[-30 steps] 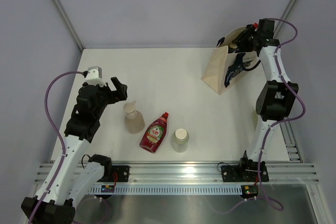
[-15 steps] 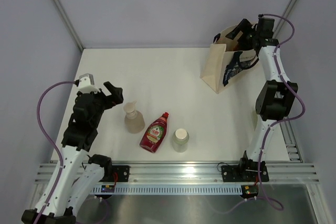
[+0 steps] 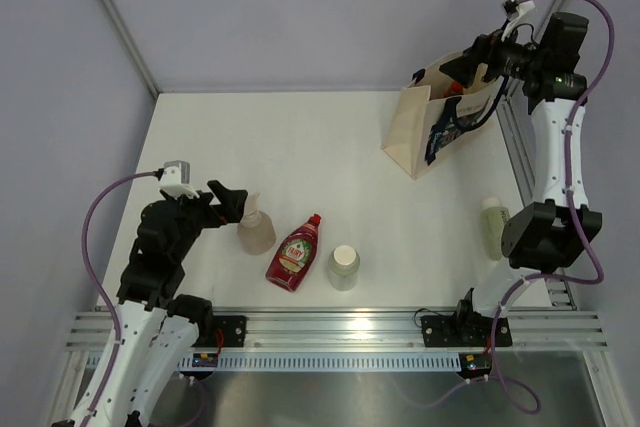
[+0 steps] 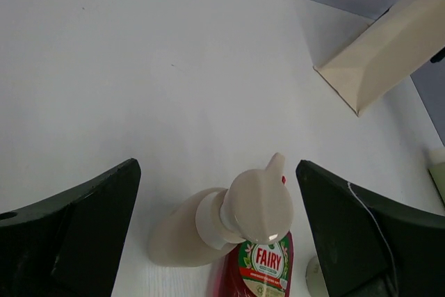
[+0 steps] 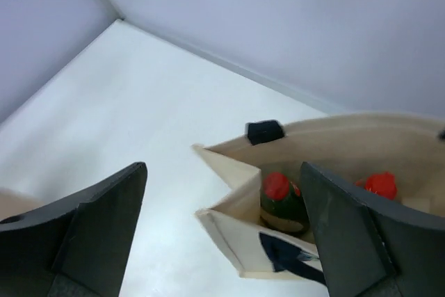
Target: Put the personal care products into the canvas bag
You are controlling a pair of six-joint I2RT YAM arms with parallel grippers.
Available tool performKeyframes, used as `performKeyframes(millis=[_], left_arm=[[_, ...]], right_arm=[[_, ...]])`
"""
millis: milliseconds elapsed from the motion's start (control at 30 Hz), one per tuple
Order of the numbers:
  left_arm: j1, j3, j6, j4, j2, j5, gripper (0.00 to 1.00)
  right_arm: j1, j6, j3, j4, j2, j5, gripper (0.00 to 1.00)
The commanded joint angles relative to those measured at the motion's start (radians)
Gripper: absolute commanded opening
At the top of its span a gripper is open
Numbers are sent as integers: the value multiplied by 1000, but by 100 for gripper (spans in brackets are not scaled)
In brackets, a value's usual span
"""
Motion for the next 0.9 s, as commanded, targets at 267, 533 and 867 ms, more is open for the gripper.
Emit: performKeyframes(millis=[267, 533, 867], left_arm=[[-8, -31, 198, 24, -107, 256, 99], [-9, -25, 175, -79, -45, 254, 99], [-165, -13, 158, -99, 138, 124, 99]], right_arm=[[170, -1254, -62, -853, -173, -308, 100], [294, -1162, -244, -737, -266, -248, 99], [301, -1059, -278, -682, -257, -268, 100]])
